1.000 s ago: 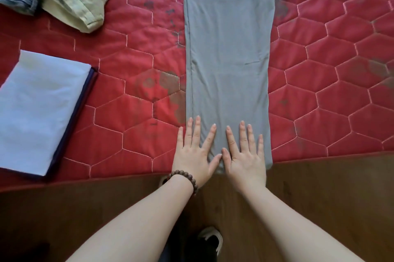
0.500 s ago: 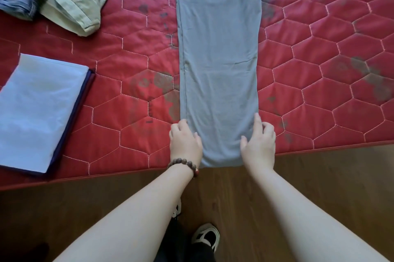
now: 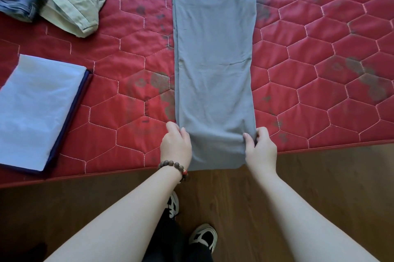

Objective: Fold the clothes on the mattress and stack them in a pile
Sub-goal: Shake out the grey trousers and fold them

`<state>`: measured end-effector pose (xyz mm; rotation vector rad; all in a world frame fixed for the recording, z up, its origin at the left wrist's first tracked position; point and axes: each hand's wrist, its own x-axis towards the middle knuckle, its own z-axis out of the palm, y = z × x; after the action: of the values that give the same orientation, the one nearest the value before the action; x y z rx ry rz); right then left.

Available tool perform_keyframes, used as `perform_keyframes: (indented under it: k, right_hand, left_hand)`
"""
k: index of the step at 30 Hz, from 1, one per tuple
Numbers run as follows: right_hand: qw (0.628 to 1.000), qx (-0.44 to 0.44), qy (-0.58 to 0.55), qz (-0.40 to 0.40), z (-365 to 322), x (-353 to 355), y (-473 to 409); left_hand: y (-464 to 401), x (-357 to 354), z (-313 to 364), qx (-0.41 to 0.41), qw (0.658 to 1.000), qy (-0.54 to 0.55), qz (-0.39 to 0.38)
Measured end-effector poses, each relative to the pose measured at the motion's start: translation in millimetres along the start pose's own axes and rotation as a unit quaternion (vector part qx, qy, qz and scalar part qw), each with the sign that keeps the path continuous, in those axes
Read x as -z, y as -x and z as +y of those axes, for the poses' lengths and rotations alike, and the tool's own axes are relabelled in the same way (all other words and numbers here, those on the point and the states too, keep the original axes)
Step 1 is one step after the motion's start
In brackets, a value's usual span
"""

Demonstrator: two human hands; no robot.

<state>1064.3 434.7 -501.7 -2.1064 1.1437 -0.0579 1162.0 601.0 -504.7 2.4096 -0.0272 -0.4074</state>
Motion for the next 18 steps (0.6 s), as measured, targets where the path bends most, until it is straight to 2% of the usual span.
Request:
perform_keyframes:
  k: [4, 9, 14, 18]
  right_hand:
    - [0.999, 0.013, -0.036, -0.01, 4.5, 0.4, 3.0]
    - [0.991, -0.003, -0.032, -0.133, 9.2, -0.8, -3.2]
    - [0.991, -0.035, 0.061, -0.116, 1.7, -5.7, -7.7]
    - [0.984, -0.08, 0.113, -0.108, -4.8, -10.6, -8.1]
  left_hand:
    - [-0.7, 3.9, -5.9, -0.007, 1.0, 0.03, 0.002]
    - [-6.2, 4.9, -15.6, 0.014, 0.999, 0.045, -0.011]
    - [-2.1, 7.9, -24.8, 0.026, 0.999, 0.043, 0.0]
    - [-3.8, 6.0, -29.7, 0.096, 0.995, -0.024, -0.03]
